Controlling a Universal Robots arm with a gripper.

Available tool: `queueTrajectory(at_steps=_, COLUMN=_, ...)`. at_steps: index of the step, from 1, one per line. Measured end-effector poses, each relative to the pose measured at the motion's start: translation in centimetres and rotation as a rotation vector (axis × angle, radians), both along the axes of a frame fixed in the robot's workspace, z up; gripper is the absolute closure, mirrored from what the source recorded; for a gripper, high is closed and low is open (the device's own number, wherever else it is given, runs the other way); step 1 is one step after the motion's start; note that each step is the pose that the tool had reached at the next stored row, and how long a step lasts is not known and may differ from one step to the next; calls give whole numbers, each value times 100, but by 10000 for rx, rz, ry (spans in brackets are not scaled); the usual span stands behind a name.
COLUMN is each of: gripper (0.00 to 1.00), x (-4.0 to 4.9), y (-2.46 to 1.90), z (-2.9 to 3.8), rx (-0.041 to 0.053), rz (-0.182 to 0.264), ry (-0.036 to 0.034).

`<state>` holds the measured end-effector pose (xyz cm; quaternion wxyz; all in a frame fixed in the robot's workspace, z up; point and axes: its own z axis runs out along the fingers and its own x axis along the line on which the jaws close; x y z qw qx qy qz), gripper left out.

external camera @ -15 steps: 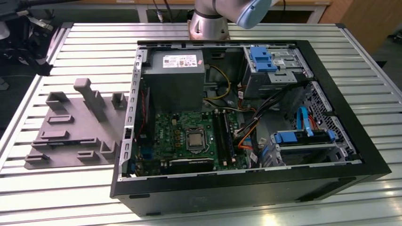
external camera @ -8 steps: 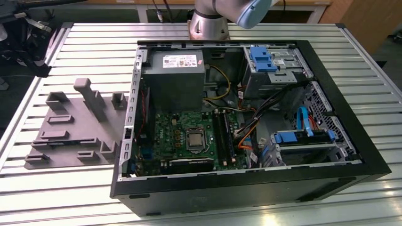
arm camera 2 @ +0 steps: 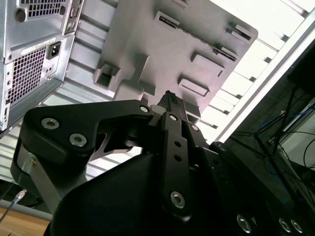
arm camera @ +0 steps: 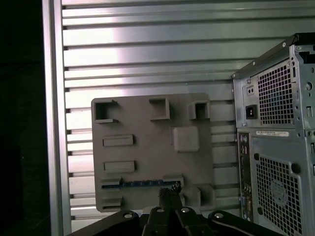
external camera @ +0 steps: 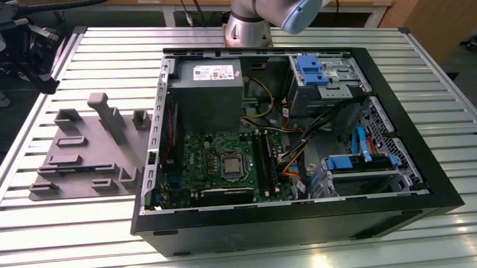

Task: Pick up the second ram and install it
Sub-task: 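Reach for the second ram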

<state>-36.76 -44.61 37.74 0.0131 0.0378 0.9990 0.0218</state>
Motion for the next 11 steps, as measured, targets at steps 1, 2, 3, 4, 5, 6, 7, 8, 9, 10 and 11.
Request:
queueTrajectory(at_steps=1, gripper=89, x=-4, y=-4, z=-3, rx=0, rz=-1, ry=0)
queueTrajectory(at_steps=2, gripper=89, x=-7, y=-7, z=-6, rx=0, rz=-1, ry=0)
queueTrajectory(at_steps=3, gripper=89, x=-10, y=-11, z=-9, rx=0, rz=0, ry=0)
queueTrajectory(at_steps=4, gripper=89, x=-13, y=-15, z=-12, rx=0, rz=-1, ry=0)
queueTrajectory(at_steps=5, gripper=89, x=-16, y=-19, z=-16, rx=0, rz=-1, ry=0)
queueTrajectory(at_steps=6, gripper=89, x=-19, y=-22, z=-18, rx=0, rz=-1, ry=0)
queueTrajectory(at_steps=7, gripper=89, x=-22, y=-26, z=-22, rx=0, rz=0, ry=0)
queueTrajectory(at_steps=8, gripper=89, x=-25, y=-29, z=-25, rx=0, rz=0, ry=0)
queueTrajectory(at_steps=9, gripper=89, x=-27, y=-32, z=-28, rx=0, rz=0, ry=0)
queueTrajectory(at_steps=10, gripper=89, x=-30, y=-35, z=-30, rx=0, rz=0, ry=0)
queueTrajectory(at_steps=11, gripper=89, x=-33, y=-39, z=-33, rx=0, rz=0, ry=0)
